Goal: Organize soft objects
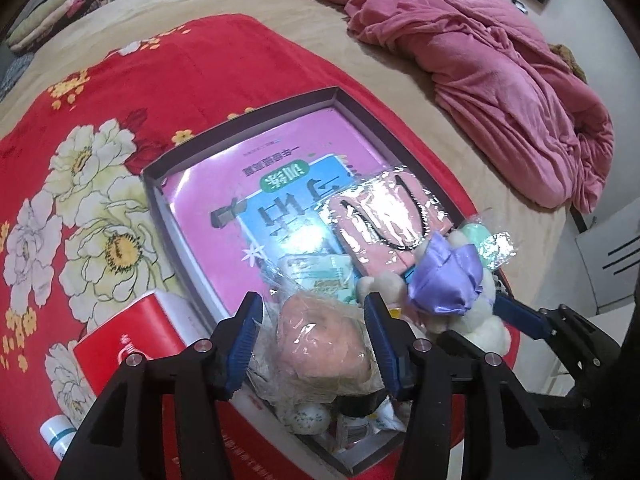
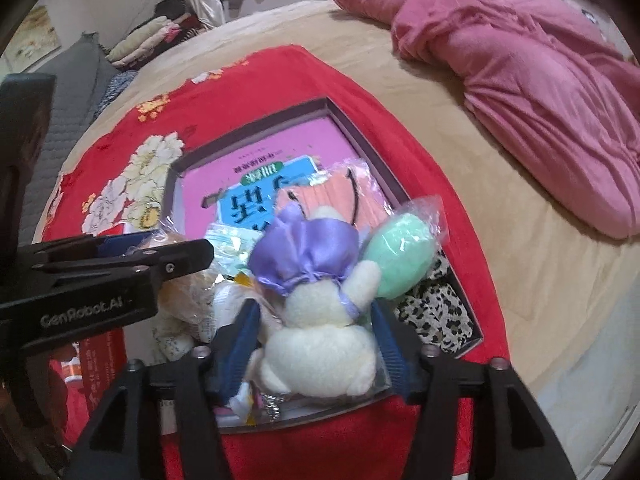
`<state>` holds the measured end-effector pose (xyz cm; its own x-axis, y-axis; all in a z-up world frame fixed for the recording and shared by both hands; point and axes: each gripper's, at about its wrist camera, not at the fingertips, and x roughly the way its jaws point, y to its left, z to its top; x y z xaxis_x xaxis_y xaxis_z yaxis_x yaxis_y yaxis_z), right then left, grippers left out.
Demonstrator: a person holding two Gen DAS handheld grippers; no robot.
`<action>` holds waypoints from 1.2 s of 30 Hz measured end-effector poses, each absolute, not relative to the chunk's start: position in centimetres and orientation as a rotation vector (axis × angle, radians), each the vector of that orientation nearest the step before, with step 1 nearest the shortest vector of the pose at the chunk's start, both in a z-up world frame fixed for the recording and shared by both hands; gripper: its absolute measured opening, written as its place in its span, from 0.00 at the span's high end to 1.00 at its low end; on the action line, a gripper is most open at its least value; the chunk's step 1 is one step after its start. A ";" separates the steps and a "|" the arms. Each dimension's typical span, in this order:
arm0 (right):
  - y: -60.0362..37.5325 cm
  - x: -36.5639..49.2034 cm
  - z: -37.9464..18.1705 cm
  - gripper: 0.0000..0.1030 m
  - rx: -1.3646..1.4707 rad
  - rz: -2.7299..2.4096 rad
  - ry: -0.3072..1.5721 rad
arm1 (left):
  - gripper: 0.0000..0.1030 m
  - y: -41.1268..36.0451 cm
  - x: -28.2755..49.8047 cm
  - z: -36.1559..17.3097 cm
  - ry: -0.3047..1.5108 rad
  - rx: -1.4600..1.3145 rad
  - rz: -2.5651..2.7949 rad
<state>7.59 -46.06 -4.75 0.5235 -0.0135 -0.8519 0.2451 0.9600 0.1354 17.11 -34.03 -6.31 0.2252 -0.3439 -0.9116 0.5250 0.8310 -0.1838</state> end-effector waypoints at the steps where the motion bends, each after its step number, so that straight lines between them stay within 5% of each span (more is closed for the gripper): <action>1: -45.9 7.6 -4.6 0.39 0.247 -0.150 1.004 | 0.43 -33.9 17.2 -6.4 1.207 0.177 -0.597; 36: -44.7 3.0 2.9 0.38 0.257 -0.211 0.834 | 0.29 -28.7 13.1 0.5 1.047 0.144 -0.554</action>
